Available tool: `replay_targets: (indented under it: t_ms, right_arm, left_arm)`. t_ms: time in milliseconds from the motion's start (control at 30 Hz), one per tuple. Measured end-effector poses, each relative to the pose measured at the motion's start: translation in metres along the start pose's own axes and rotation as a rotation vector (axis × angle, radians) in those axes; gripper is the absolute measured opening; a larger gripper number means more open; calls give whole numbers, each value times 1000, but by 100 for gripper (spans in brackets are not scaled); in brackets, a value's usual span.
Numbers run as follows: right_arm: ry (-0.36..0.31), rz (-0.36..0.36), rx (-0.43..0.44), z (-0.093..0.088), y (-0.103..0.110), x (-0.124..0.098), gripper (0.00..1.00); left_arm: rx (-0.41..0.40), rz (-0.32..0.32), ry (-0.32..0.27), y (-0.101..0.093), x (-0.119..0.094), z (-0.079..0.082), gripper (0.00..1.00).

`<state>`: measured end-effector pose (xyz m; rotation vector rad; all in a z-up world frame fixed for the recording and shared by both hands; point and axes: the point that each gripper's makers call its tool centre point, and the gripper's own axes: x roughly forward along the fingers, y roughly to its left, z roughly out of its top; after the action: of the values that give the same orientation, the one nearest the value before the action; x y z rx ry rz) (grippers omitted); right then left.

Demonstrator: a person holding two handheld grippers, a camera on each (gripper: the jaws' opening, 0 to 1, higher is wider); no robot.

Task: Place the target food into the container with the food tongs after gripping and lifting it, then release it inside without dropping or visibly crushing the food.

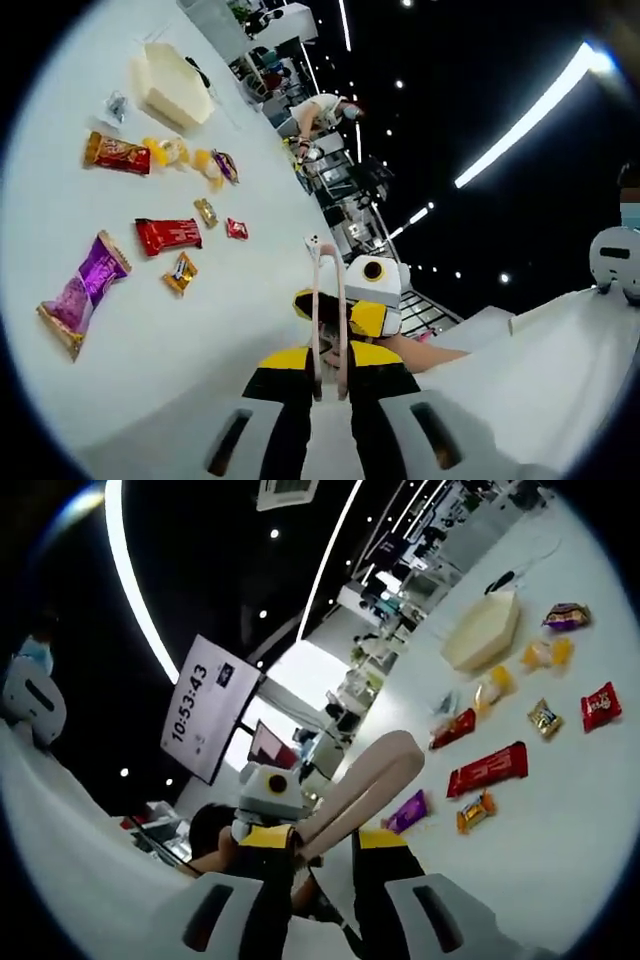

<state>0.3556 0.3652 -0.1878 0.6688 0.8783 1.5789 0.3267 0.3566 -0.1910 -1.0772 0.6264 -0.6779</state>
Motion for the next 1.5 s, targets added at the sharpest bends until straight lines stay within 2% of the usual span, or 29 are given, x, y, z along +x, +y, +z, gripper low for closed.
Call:
replay_targets:
  t_ms: [67,100,267,333,433,467,533,633,733,800,867,900,1000,1167,1200,1233,1333,1400,1500]
  right_arm:
    - [17,17,23,-3,3,0,22]
    - [26,18,17,-4,3,0,22]
    - [35,27,33,-6,5,0,21]
    - [22,29,27,-3,4,0,21]
    - [-25,27,25,8,3,0,21]
    - [-33,26,23,10,3,0,21]
    - [-52,22,15,15,3,-1,21]
    - [-70,16,-23,20,3,0,21]
    - [-89,13,-82,25,6,3,20]
    - [-97,8,-84,27,5,3,20]
    - [-112,6,-77,30,4,3,19]
    - [-119,6,-66,32,3,2,19]
    - [-123,19,-41,32,3,2,17]
    - [-108,40,-17,29,6,2,16]
    - [-96,50,-16,27,8,2,15]
    - [-75,70,-21,24,11,1,14]
    - [-22,102,-1,15,15,0,14]
    - [-8,108,3,13,17,1,14]
    - [8,111,-8,12,18,2,14]
  left_arm:
    - [-56,-28,56,-4,0,-9,12]
    - [-52,-25,81,-3,1,-13,12]
    - [-92,-33,77,5,3,-16,17]
    - [-95,-32,51,5,3,-11,20]
    - [-60,-33,-47,8,3,5,24]
    - [-55,-31,-64,8,3,7,25]
    - [-58,7,-76,13,3,10,27]
    - [-31,18,-93,12,5,15,30]
    - [-2,46,-137,15,6,23,33]
    - [7,43,-151,14,6,25,33]
    - [18,21,-164,10,5,27,27]
    - [52,10,-180,8,4,29,23]
    - [47,-44,-154,-1,3,26,12]
    - [99,-49,-135,-7,3,22,8]
    - [106,-57,-117,-9,3,20,6]
    - [161,-65,-86,-10,1,16,5]
    - [206,-61,-16,-12,-3,9,4]
    - [237,-55,14,-13,-5,9,4]
    - [243,-55,40,-14,-5,9,4]
